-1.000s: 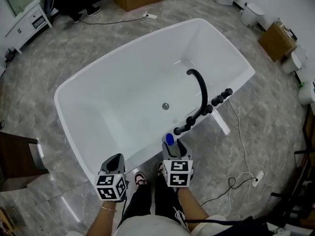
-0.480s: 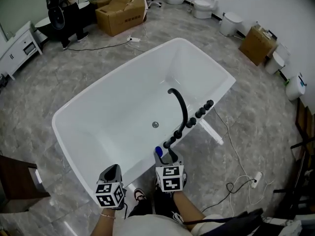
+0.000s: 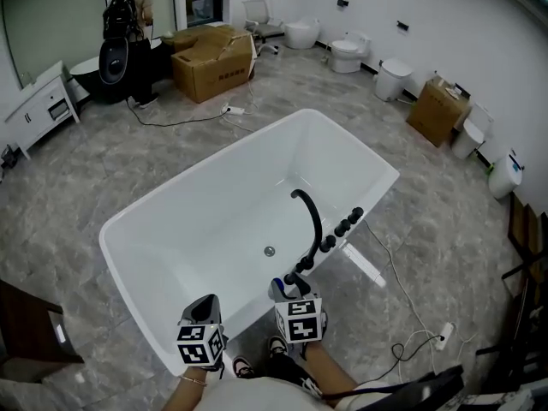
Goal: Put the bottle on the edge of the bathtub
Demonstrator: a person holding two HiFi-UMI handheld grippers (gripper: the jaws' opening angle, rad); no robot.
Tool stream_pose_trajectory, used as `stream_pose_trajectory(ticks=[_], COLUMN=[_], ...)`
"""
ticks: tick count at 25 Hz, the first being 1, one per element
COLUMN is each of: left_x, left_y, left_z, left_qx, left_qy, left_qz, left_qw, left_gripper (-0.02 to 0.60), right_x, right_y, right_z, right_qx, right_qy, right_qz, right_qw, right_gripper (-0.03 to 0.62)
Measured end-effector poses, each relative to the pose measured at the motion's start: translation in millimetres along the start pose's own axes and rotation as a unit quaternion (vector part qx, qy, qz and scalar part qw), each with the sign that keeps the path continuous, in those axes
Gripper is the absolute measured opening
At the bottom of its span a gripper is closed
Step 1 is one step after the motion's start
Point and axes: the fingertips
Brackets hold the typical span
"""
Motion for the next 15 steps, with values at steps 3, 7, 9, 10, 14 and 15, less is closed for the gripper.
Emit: stream_pose_trajectory(ticks=[3, 7, 9, 10, 14, 15], left_x=[9.5, 19.8, 25.0, 28.7, 40.4, 41.5], left_y=[3.7, 11.9, 13.6, 13.5, 16.5, 19.0], left_z=[-3.5, -12.1, -16.3, -17.3, -19.5, -19.9], left_qx=[-0.007, -0.021, -0.028, -0.032, -0.051, -0.057], left_qy=[0.011, 0.022, 0.026, 0.030, 0.041, 0.041], left_qz=[0.016, 0.020, 0.024, 0.023, 0.016, 0.017], left_qw=[0.9998, 0.9993, 0.9990, 0.9988, 0.9977, 0.9974], left_gripper=[0.006, 0.006, 0.006, 0.006, 0.006, 0.006], right_x=[9.4, 20.0, 23.0, 24.8, 27.1, 26.4], right_y=[4.5, 20.1, 24.7, 26.1, 28.8, 29.8], right_z=[-7.5, -26.3, -36.3, -40.1, -53.0, -56.9], right_qx=[-0.006, -0.027, -0.037, -0.042, -0.059, -0.063], right_qy=[0.004, 0.016, 0.022, 0.024, 0.028, 0.027], right_qz=[-0.003, 0.005, 0.018, 0.025, 0.044, 0.048], right_qw=[1.000, 1.000, 0.999, 0.999, 0.997, 0.996], right_gripper=[0.213, 0.212, 0.209, 0.205, 0.184, 0.181])
Point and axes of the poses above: the fingertips, and each gripper's own axes: z forward along the fingers, y to its right, x out of its top, and after that the axes turned 15 degrees about -z, right-handed
